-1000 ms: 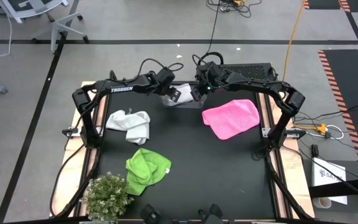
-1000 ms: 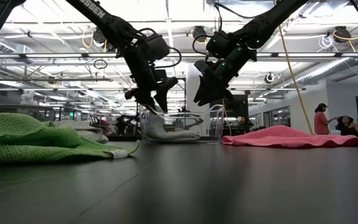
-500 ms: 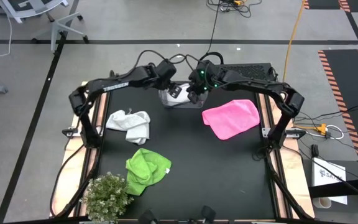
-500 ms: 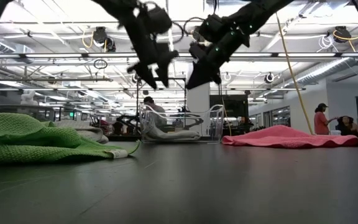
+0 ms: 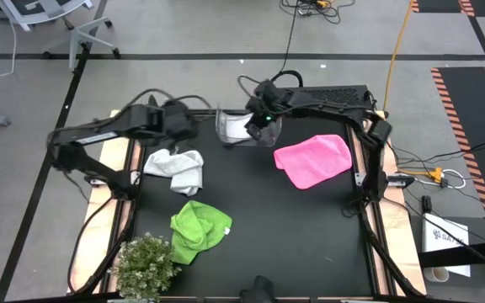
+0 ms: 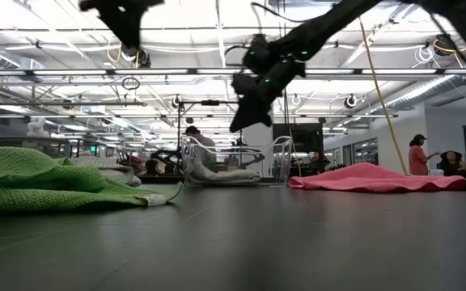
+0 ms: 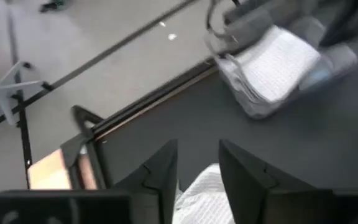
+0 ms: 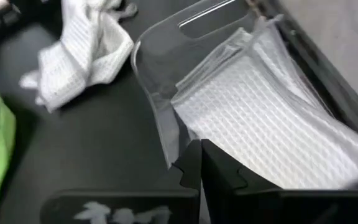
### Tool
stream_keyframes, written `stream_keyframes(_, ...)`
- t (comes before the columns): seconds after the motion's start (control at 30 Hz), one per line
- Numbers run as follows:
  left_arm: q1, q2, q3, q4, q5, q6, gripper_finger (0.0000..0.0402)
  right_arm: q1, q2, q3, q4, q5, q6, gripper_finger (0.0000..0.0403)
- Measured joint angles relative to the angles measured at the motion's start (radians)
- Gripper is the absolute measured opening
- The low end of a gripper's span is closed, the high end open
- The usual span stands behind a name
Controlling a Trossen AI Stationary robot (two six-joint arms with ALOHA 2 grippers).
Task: Fold microfiber towels
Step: Put the right gray microfiber cloth into the transparent bin
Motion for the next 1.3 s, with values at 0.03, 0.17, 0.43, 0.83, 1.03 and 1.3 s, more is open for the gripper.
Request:
stream_keyframes(0.03,-0.018,-0.018,0.000,-0.021,-0.017,-0.034,0.0102,0.007,0.038,0.060,-0.048,0.000,-0.029,0.0000)
stream_keyframes(0.17,-0.075,-0.060,0.000,-0.055,-0.058,-0.104,0.0086,0.024,0.199,0.335,-0.301,0.040,-0.144,0.0000)
stream_keyframes(0.43,-0.098,-0.061,0.000,-0.064,-0.076,-0.091,0.0076,0.008,0.346,0.566,-0.553,0.218,-0.257,0.0000)
stream_keyframes(0.83,-0.098,-0.059,-0.001,-0.065,-0.079,-0.079,0.0076,-0.016,0.346,0.443,-0.491,0.268,-0.266,0.0000)
stream_keyframes(1.03,-0.098,-0.059,-0.001,-0.065,-0.080,-0.081,0.0076,-0.015,0.346,0.358,-0.439,0.269,-0.267,0.0000)
stream_keyframes(1.3,-0.098,-0.059,-0.001,-0.065,-0.087,-0.082,0.0076,-0.013,0.338,0.302,-0.485,0.269,-0.267,0.0000)
